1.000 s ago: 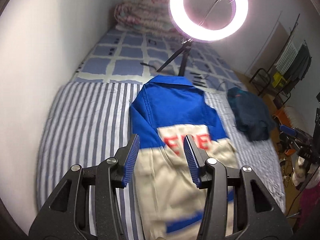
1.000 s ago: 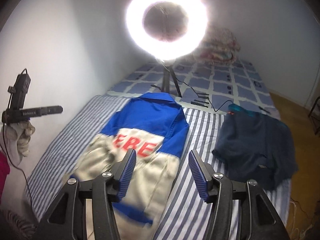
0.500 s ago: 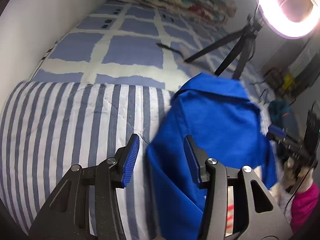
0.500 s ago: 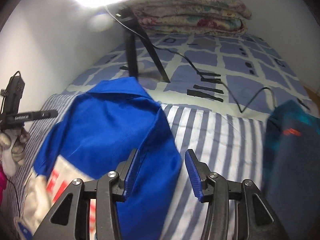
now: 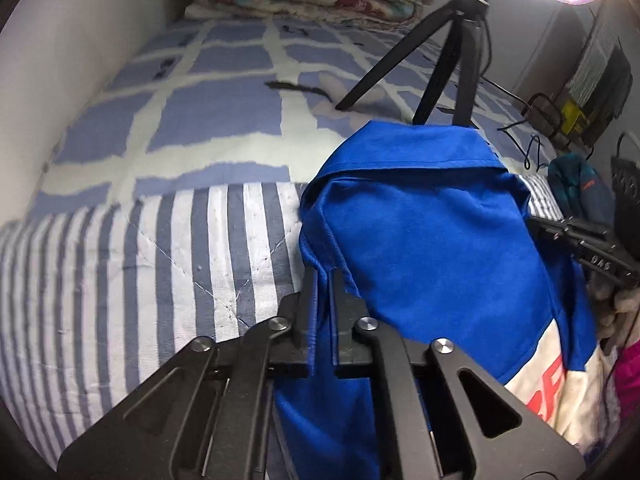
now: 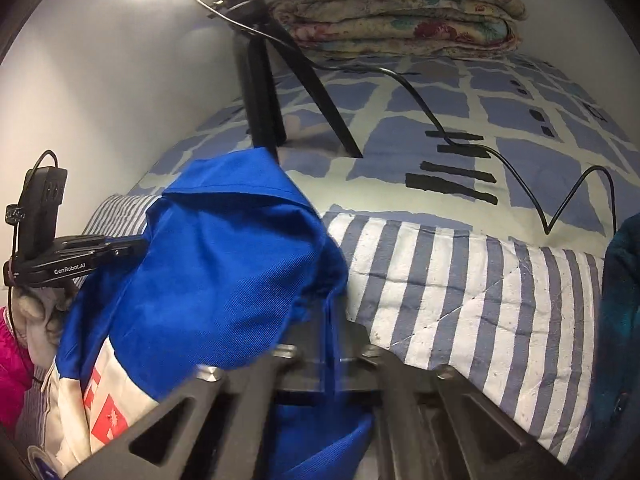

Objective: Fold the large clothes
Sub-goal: 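Lift the collar with both tools and fold it over toward the hem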

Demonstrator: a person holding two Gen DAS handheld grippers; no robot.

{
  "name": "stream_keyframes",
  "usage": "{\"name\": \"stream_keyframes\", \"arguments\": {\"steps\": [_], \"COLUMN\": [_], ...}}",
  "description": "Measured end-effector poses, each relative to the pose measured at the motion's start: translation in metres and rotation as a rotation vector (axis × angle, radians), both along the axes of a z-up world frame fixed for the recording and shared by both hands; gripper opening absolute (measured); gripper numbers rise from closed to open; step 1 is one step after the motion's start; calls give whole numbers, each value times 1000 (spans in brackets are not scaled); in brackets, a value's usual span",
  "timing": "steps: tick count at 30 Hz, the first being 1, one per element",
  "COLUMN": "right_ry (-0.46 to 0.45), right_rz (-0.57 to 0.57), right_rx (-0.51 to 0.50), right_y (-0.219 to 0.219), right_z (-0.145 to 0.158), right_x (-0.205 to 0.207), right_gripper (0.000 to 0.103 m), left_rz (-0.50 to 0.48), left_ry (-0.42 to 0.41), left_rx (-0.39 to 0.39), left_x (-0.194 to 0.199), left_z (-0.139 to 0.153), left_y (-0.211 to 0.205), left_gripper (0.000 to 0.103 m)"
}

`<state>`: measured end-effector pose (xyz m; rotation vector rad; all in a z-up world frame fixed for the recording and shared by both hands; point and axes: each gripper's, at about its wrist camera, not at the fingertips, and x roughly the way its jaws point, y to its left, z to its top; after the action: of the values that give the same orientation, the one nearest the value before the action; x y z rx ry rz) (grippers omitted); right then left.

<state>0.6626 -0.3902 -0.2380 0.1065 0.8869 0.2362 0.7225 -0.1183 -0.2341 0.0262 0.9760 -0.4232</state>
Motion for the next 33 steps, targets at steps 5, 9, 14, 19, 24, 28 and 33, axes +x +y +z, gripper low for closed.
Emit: {"name": "stream_keyframes", "arguments": {"steps": [5, 9, 14, 19, 24, 28, 33], "right_ry": [-66, -124, -171, -219, -255, -269, -253], "right_rz": [-3, -18, -6, 6, 18, 37, 55], "right_rx": [-34, -19, -39, -65, -39, -35, -62], "right_y": [8, 8, 20, 36, 49, 60, 73], "right_z": [22, 52, 81, 122, 162, 182, 179], "right_x": [-17, -37, -70, -117, -179, -233, -300], "right_gripper": [0, 0, 0, 0, 0, 0, 0], "left_rz": [26, 4, 21, -3, -11, -29, -48], "left_ry": [-50, -107, -149, -212, -250, -274, -283], "left_rx": [-53, -56, -105, -104, -123, -130, -129], "left_x": [-15, -37, -68, -123, -187, -249, -320], "left_z": [25, 51, 85, 128, 166, 186, 185], "left_y": [7, 7, 13, 18, 26, 32, 39], "left_gripper": [0, 0, 0, 0, 0, 0, 0]}}
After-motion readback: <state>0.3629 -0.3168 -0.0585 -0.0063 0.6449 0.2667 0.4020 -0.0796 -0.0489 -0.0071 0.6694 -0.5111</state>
